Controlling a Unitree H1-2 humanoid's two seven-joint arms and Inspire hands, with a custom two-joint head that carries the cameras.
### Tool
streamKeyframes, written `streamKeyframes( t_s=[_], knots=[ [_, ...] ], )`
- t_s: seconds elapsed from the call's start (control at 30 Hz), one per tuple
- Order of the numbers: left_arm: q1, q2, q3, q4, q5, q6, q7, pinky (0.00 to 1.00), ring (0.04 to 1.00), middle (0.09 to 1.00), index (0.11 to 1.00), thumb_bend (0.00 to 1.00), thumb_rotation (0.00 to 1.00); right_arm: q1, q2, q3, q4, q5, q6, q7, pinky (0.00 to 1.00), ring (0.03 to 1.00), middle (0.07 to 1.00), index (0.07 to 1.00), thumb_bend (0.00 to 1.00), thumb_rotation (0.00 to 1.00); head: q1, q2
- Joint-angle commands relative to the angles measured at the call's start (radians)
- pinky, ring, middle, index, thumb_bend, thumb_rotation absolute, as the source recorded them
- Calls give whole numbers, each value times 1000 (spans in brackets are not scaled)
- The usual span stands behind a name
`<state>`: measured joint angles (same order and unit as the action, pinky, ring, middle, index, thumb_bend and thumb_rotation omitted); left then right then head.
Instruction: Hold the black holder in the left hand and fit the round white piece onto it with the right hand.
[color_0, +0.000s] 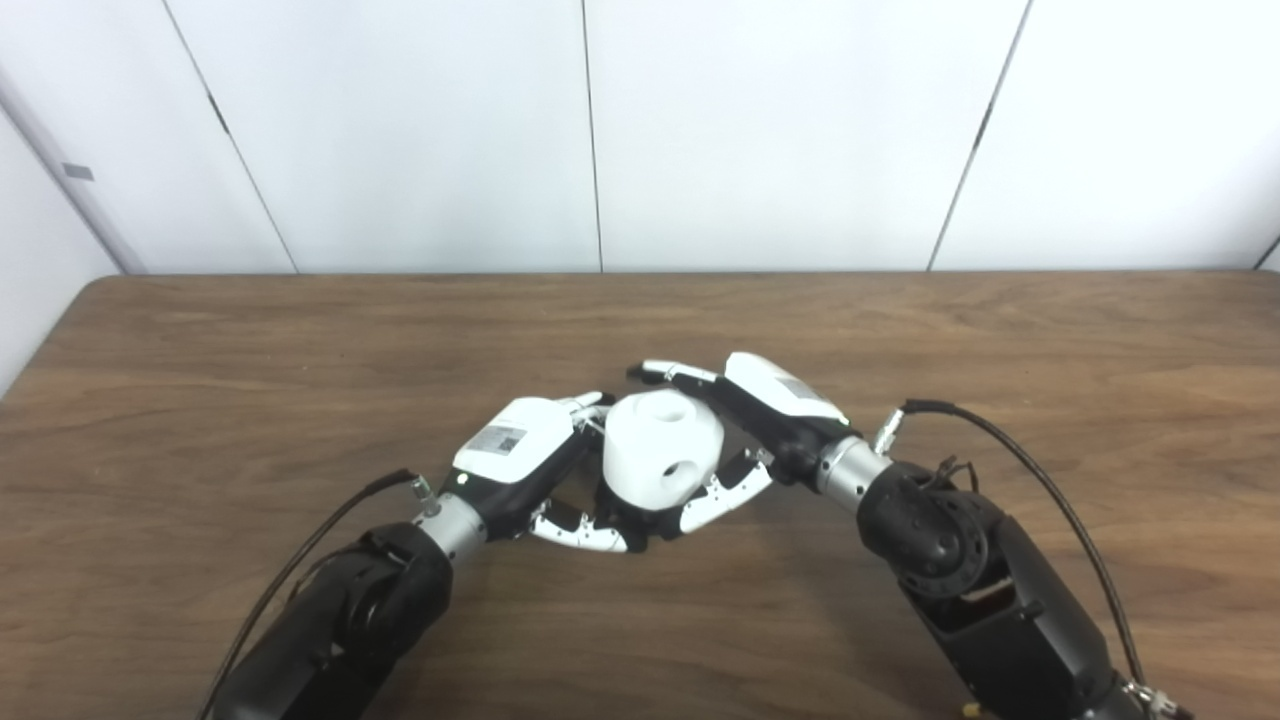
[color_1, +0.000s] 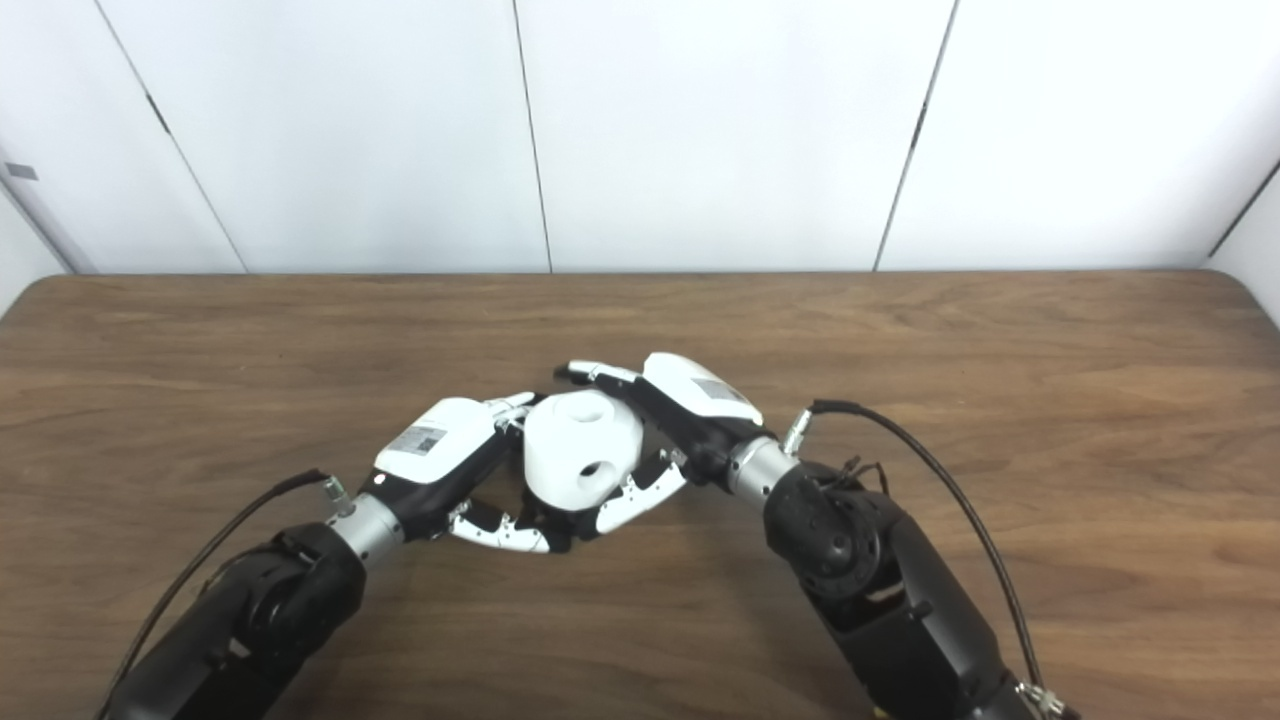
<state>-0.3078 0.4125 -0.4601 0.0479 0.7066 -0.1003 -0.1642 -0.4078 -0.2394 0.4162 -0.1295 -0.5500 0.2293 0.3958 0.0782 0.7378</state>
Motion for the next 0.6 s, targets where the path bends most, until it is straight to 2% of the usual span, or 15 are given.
streamKeyframes(
  t_s=[0.0,0.3,0.57],
  knots=[
    [21,4,-31,19,33,11,-63,890,941,869,487,524,58,-28,-1,-10,-29,-1,-21,-6,673,818,897,1000,879,261,1,0],
    [22,10,-29,6,32,24,-80,899,942,871,488,524,58,-29,6,-14,-28,-5,-21,-14,666,800,879,1000,875,247,3,6],
    [17,10,-27,23,30,1,-60,882,932,861,487,524,58,-30,3,-37,-36,16,-38,-23,638,781,866,1000,876,232,-1,7]
  ],
)
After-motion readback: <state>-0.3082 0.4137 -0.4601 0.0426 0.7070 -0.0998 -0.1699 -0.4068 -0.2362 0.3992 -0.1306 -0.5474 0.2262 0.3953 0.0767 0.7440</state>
